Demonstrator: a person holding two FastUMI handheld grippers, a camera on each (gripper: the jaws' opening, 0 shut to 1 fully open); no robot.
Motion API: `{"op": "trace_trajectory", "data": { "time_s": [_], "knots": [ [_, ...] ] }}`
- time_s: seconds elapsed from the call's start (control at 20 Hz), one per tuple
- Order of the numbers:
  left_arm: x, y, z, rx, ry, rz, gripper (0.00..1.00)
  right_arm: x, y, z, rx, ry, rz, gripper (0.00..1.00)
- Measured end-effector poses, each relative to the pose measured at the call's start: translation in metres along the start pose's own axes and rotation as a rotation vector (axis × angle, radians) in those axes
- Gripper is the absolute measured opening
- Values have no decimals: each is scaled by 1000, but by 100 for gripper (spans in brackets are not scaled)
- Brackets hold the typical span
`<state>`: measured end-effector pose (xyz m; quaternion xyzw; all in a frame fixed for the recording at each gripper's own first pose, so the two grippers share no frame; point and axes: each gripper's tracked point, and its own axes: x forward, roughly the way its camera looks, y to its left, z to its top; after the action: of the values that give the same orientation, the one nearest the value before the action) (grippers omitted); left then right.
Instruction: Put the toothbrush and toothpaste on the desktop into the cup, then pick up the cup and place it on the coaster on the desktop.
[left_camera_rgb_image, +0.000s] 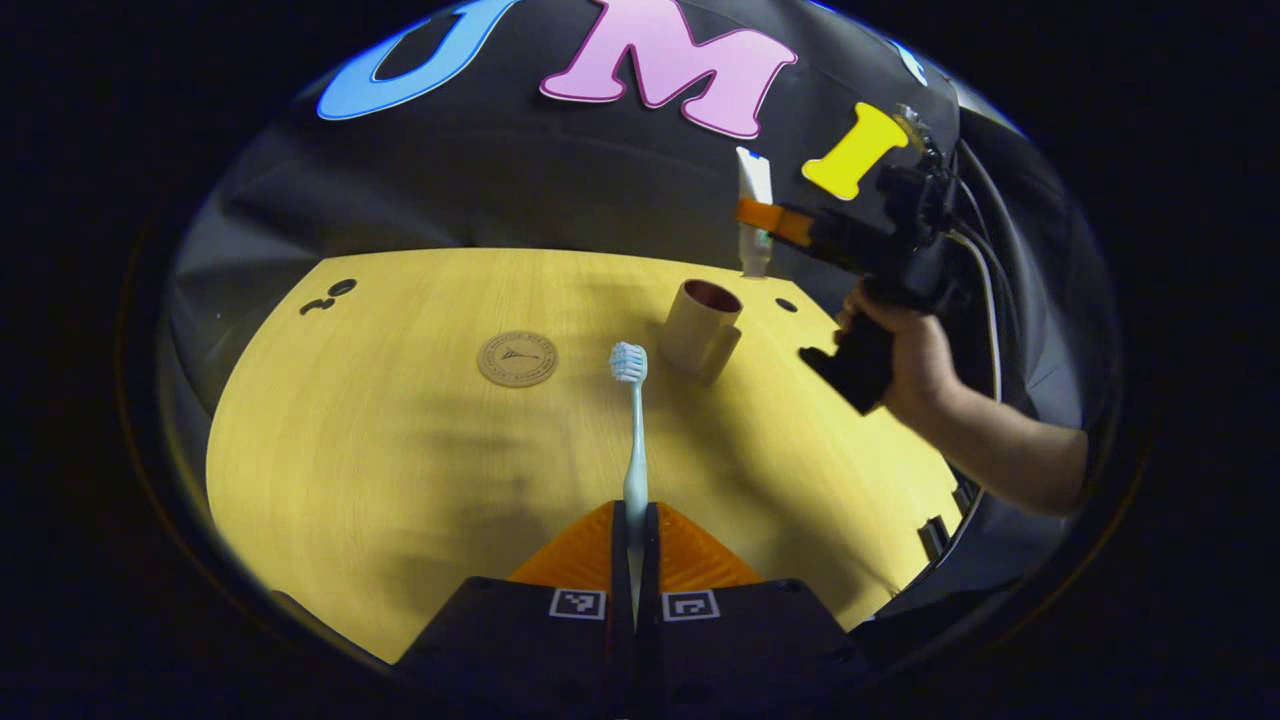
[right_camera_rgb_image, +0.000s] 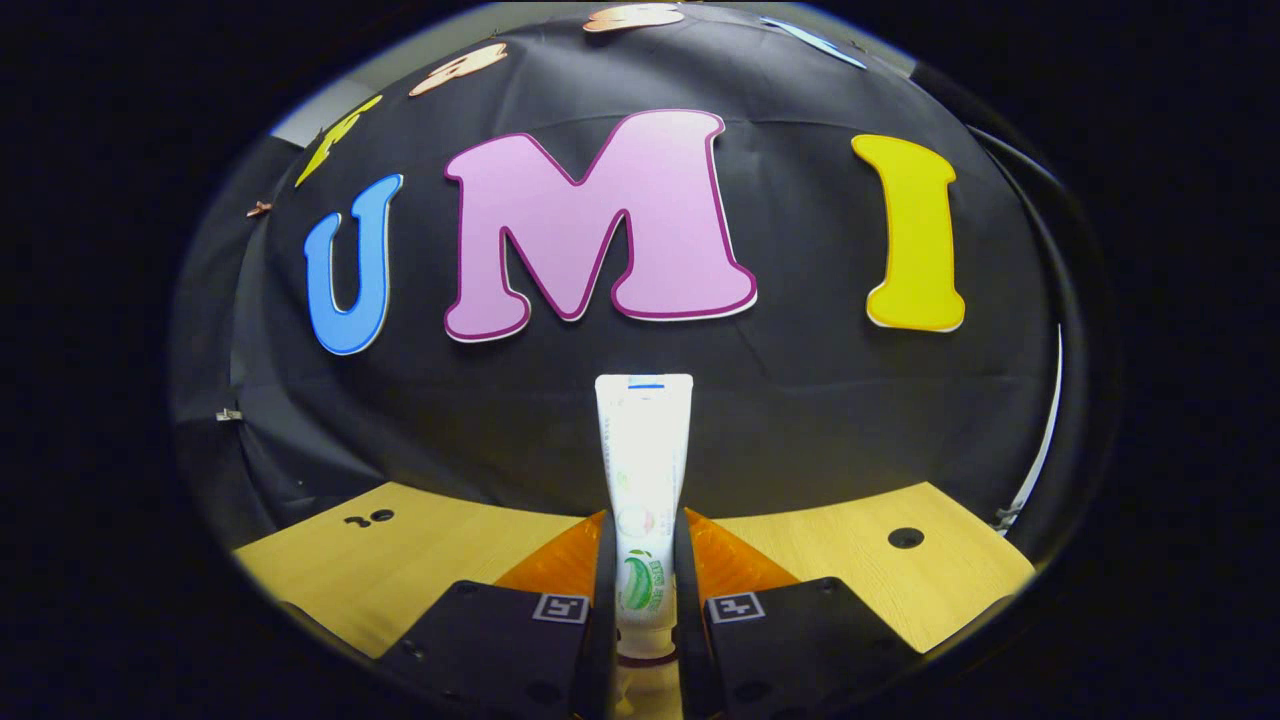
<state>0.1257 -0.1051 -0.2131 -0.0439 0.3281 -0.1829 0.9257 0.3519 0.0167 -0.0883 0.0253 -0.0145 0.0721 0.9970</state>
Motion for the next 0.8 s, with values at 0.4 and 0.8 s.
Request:
{"op": "trace_trajectory", "data": {
  "time_s": [0.4,0.8],
  "knots": [
    [6,-22,36,-26,-72,-42,6,23,-8,-54,-36,-11,-14,28],
    [10,-35,60,-59,-133,-50,6,15,-5,-84,-28,1,-3,46]
  ]
}}
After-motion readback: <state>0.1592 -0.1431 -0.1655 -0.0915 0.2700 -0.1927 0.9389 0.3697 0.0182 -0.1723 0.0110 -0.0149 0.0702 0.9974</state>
